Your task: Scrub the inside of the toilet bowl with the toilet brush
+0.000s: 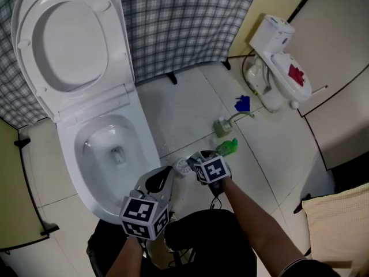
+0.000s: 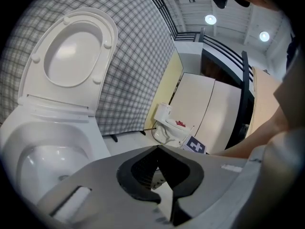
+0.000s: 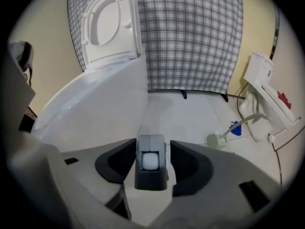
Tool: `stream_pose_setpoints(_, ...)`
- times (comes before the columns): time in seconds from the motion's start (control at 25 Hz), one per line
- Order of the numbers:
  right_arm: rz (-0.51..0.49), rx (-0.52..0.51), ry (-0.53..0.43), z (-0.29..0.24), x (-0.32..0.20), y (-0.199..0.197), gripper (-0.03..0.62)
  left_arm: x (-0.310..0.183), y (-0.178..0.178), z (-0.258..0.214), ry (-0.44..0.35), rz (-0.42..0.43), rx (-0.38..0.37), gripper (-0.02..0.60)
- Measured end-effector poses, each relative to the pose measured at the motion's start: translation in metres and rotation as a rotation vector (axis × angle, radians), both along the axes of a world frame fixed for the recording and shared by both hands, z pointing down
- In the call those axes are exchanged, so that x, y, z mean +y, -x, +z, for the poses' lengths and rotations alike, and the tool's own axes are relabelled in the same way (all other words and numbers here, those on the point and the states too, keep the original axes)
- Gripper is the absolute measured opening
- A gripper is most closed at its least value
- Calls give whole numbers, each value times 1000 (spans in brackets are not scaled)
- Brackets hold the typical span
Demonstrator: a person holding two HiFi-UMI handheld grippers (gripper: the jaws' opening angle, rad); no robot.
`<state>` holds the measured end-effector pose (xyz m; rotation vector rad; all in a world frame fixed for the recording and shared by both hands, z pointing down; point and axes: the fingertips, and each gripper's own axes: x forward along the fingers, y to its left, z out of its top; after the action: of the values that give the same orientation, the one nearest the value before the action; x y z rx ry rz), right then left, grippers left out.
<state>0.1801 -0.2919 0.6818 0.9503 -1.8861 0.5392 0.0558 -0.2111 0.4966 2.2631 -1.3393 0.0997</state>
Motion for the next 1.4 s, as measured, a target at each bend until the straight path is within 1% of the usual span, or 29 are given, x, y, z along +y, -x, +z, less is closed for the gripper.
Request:
stream_pose_setpoints(0.16,2,21,13,14,-3,-4,239,-2,-4,1,6,5,-1,9)
stream_pose_setpoints(0.28,9,19,-8,20,-5,-5,239,-3,-3,4,11,0,-1,9)
stream_pose_setpoints(0.32,5,14,-18,20,-6,-4,236,-3,-2,5,15,-2,-2,9)
stream_pose_setpoints(0.36,-3,7,-27,20,-6,-1,217,-3,-1,6,18,-4,-3,9)
stream_pose_setpoints(0.44,-19,0,-34,19,-5,2,210,-2,1,8,23,-4,-6,9)
stream_pose_setpoints(0.56,-26,9,-16,17,-1,1,209,-2,4,10,27,-8,-8,9)
stream_pose_setpoints(0.72,-24,-36,-25,-3,0,-4,207,-5,8,7,23,-20,-8,9)
stream_pose_setpoints(0.88,-4,-72,-54,-40,3,-15,207,-6,15,0,5,-32,-8,9)
stream_pose_setpoints(1.08,6,-124,-139,-106,5,-27,207,1,19,-20,-23,-50,-16,9)
stream_pose_setpoints(1.24,-8,-159,-251,-175,1,-22,207,8,28,-48,-57,-74,-25,9)
stream_pose_setpoints(1.4,-41,-194,-386,-247,10,-5,207,27,40,-75,-89,-97,-45,9)
